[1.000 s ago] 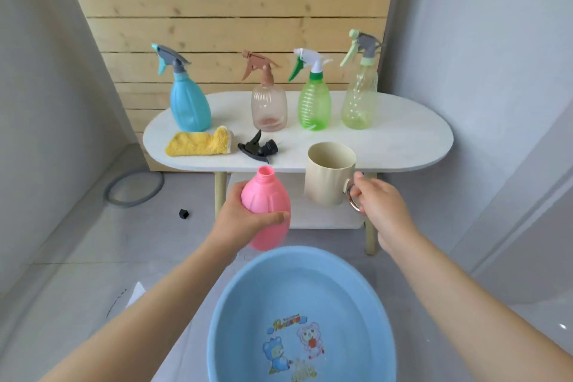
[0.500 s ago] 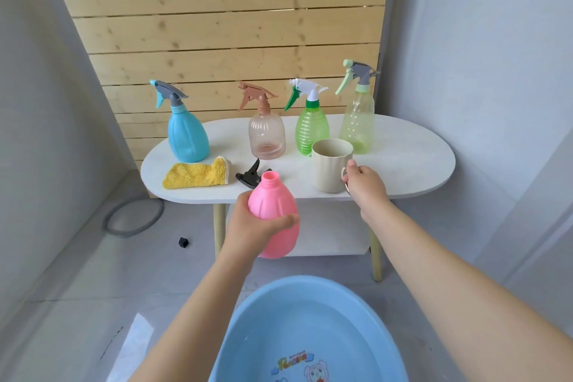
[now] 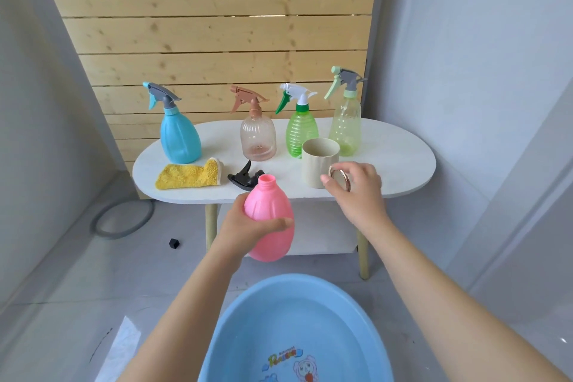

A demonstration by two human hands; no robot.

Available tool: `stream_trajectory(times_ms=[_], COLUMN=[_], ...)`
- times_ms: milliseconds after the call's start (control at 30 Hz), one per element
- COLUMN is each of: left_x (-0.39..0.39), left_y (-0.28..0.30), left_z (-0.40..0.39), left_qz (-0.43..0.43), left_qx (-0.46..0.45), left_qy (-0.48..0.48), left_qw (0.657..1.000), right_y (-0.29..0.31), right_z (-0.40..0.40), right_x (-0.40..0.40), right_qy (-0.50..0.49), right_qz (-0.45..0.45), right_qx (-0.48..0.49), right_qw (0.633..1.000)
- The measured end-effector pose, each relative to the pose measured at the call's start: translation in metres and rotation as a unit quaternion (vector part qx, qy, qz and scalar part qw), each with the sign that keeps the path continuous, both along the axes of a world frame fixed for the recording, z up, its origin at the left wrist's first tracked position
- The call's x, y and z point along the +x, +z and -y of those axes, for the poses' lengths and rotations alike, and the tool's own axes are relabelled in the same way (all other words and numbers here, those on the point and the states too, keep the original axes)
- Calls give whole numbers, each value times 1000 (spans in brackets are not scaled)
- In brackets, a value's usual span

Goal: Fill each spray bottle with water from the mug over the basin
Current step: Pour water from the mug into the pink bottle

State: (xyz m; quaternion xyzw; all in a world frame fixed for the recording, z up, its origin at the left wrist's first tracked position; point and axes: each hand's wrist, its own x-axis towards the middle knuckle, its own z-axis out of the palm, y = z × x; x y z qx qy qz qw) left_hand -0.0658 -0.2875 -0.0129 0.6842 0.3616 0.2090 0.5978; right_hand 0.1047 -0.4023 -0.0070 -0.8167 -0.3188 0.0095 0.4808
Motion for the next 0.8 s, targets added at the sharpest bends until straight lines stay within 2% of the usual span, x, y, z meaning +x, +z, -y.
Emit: stream_trajectory(times_ms=[67,133,300,567,800], left_x=[-6,-12,-14,-4,9], left_y=[6,12,17,10,2], left_z=[0,0,-1,4,13], left_qz=[1,6,20,36,45], left_qx=[5,3,-22,-41,-45], left_qy=[-23,-52,-92,-89,-77], left_qw=[1000,999,995,995,995], right_y=[6,8,-3,-29,-32], right_z=[13,23,25,7,-2], right_x=[-15,-25,-34,-50,-56], right_qy=[130,235,348,344,265], right_qz=[-96,-166,-186,-216,-216], right_qx=[20,1,-78,2,47], right_qw=[987,958,915,914,939])
